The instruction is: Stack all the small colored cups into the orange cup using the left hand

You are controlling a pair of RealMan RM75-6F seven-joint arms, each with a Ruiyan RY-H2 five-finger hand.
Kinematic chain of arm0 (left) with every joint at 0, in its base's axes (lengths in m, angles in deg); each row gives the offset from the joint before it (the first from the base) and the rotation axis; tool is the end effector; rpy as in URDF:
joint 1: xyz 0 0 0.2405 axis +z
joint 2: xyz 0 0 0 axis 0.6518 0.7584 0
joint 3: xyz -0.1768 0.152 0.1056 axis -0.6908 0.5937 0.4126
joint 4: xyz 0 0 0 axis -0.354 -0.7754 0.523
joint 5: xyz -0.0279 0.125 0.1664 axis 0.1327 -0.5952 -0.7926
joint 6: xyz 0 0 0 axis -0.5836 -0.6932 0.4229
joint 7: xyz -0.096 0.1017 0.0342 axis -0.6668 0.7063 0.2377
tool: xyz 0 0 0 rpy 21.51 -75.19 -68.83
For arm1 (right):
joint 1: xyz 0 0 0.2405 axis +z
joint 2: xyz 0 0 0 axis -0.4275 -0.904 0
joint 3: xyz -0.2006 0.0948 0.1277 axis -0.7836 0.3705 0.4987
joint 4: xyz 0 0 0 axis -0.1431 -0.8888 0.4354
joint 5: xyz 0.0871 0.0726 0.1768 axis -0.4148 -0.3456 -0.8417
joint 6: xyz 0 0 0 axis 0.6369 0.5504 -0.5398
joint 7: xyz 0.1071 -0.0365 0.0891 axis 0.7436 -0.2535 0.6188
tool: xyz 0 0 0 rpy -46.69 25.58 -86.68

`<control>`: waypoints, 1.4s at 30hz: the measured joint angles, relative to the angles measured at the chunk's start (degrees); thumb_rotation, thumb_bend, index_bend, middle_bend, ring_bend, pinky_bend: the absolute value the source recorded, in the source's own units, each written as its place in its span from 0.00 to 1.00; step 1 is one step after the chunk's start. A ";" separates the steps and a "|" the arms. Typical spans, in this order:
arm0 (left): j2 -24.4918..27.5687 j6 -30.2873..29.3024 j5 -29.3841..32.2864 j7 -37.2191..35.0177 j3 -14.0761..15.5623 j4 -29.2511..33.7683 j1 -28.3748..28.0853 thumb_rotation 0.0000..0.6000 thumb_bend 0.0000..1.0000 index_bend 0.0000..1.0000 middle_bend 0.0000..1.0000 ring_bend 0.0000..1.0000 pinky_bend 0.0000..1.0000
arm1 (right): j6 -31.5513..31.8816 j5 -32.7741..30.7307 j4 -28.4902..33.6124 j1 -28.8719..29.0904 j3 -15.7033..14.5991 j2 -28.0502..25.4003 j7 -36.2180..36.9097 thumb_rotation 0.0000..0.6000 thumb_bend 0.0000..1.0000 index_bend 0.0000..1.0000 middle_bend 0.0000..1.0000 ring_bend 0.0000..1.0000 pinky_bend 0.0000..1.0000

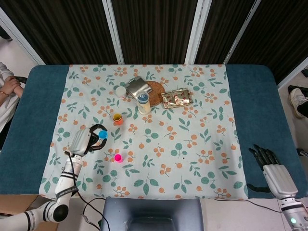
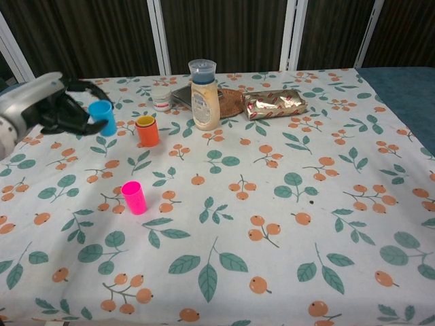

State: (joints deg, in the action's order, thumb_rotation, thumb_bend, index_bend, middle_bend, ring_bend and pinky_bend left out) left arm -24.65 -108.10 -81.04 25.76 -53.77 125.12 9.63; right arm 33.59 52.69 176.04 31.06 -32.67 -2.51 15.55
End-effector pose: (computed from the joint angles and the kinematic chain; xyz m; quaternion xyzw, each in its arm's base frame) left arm -0.1788 0.3383 0.0185 -0.5270 -0.5476 -0.5229 0.3859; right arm -0.3070 -0.1603 0.1495 0.6428 -0.4595 0.3278 0.5178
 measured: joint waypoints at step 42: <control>-20.42 12.37 11.23 1.03 -7.66 -39.53 -19.89 1.00 0.38 0.23 1.00 1.00 1.00 | -1.69 -4.29 -0.84 0.89 2.05 -0.98 2.88 1.00 0.19 0.00 0.00 0.00 0.00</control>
State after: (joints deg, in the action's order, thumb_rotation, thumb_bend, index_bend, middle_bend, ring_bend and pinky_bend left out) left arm -45.07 -95.73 -69.81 26.79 -61.43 85.59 -10.26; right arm 31.90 48.40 175.21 31.95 -30.62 -3.48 18.44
